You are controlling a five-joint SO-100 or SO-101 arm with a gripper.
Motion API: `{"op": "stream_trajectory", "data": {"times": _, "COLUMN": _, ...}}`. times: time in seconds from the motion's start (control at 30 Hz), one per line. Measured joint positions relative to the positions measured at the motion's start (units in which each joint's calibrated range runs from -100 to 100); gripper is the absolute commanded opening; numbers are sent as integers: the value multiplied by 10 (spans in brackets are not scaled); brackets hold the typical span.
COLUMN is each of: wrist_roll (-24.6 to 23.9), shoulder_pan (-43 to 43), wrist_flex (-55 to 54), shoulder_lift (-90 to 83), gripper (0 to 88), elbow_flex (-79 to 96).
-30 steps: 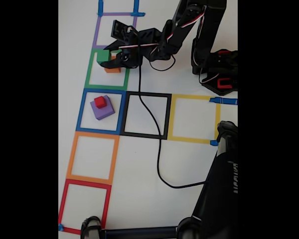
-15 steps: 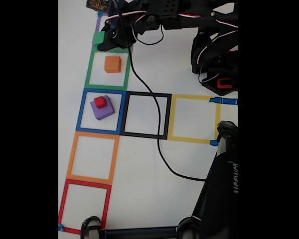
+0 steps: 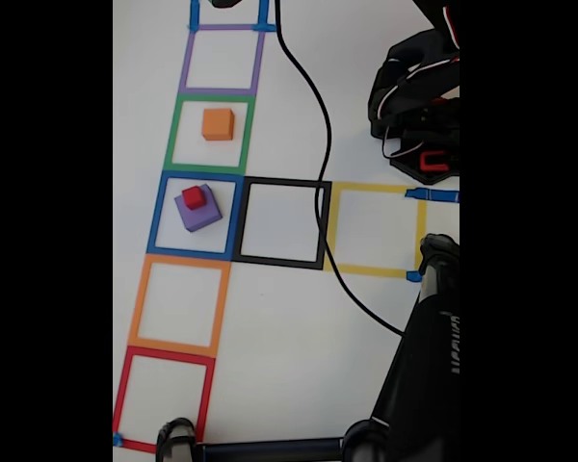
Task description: Tower of hanoi
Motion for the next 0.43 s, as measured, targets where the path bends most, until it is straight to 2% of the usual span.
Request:
{"op": "stream_trajectory", "data": {"times": 0.17, "wrist_roll": 0, "shoulder_pan": 55, "wrist_flex": -19, "shoulder_lift": -10, "gripper": 55, "elbow_flex": 50}}
{"op": "stream_trajectory", "data": {"times": 0.43, "wrist_roll": 0, "shoulder_pan": 122, "wrist_flex": -191, "shoulder_lift": -51, "gripper": 54, "elbow_flex": 284}}
